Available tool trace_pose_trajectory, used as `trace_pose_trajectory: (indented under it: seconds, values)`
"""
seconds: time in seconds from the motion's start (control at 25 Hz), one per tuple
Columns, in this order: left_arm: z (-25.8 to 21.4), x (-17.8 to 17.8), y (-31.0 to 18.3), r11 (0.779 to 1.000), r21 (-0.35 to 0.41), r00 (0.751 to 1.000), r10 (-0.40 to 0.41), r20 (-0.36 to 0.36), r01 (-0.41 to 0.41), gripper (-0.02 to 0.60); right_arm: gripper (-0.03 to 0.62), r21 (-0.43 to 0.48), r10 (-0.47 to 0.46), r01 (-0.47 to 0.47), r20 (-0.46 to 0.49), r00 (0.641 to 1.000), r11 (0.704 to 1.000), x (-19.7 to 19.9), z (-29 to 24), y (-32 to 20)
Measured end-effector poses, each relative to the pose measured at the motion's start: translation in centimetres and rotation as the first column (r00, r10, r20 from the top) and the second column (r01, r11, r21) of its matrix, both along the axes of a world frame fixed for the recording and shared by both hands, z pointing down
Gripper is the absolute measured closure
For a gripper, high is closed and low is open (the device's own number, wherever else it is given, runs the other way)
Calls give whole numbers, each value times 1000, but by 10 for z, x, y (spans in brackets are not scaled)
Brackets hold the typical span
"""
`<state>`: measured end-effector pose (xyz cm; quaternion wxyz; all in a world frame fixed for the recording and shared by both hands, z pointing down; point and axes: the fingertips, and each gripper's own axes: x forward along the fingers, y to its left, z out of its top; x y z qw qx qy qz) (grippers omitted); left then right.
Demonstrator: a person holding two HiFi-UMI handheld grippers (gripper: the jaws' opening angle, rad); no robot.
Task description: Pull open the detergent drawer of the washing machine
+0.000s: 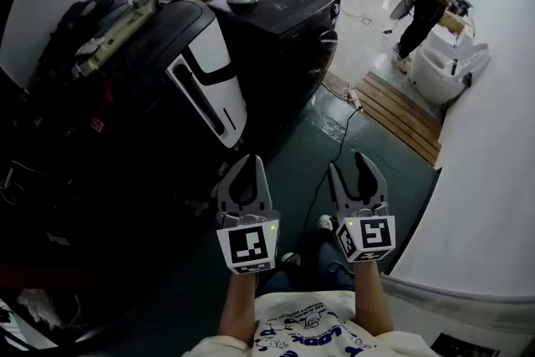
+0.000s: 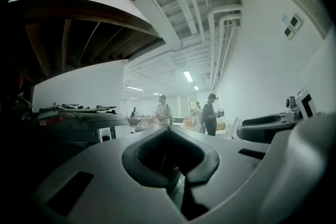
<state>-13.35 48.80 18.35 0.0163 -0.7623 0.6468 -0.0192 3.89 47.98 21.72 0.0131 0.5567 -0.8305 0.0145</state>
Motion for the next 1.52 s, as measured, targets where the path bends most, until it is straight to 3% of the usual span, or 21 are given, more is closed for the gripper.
trace_pose_trajectory:
  seconds: [0.28,0.56,1.08,1.52]
  values:
    - [11,19,-47,999,-41,1000,2,26,-1,568,361,-14,-3,3,7,1000,1000,21,8,-49]
    - [17,50,-125,998,-43,999,-35,25,36,568,361,-6,-62,62,29,998,998,42,9,-133]
    - [-1,98,-272,985,-18,985,-172,26,173,568,361,23,-209,208,26,978,978,85,-10,-305]
    - [6,125,-329,972,-42,972,-232,37,233,568,361,2,-258,258,53,965,966,114,-1,-376]
